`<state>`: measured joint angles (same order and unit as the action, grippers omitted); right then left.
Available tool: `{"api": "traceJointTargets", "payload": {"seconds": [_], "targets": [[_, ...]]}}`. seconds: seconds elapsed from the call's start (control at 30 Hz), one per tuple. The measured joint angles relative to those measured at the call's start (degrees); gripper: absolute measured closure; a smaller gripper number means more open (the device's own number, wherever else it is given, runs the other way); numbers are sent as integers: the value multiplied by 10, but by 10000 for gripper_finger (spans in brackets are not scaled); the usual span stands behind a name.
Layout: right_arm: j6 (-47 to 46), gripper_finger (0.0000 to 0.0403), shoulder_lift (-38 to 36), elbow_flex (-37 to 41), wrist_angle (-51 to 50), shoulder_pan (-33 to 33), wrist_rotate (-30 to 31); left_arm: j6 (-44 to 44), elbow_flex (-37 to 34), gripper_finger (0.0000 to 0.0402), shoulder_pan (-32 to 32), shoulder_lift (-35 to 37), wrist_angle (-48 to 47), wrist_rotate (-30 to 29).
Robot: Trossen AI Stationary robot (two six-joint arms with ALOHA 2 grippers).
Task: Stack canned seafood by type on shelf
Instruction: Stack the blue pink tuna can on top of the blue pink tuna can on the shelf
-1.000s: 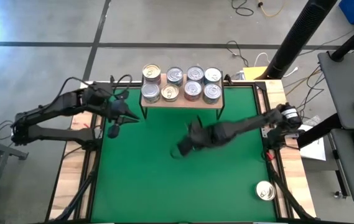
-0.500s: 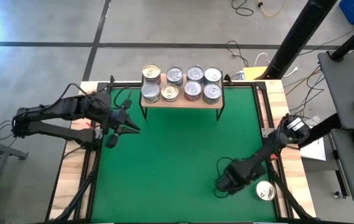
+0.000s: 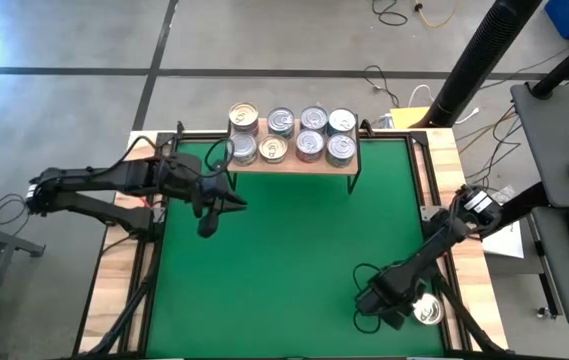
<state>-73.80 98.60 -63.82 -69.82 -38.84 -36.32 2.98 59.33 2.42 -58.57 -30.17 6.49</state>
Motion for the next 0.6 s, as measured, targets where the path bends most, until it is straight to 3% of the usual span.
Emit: {"api": "traceJointTargets", "payload": {"seconds": [0.37,0.5,0.6], "targets": [[29,366,0,47,33,-94,-2,89,0,364,-13,-60,35,-56],[1,390,-2,58,92,-94,4,111,0,364,-36,-91,62,-95],[8,392,-3,40,131,-62,60,116,0,364,-70,-116,91,-125]]}}
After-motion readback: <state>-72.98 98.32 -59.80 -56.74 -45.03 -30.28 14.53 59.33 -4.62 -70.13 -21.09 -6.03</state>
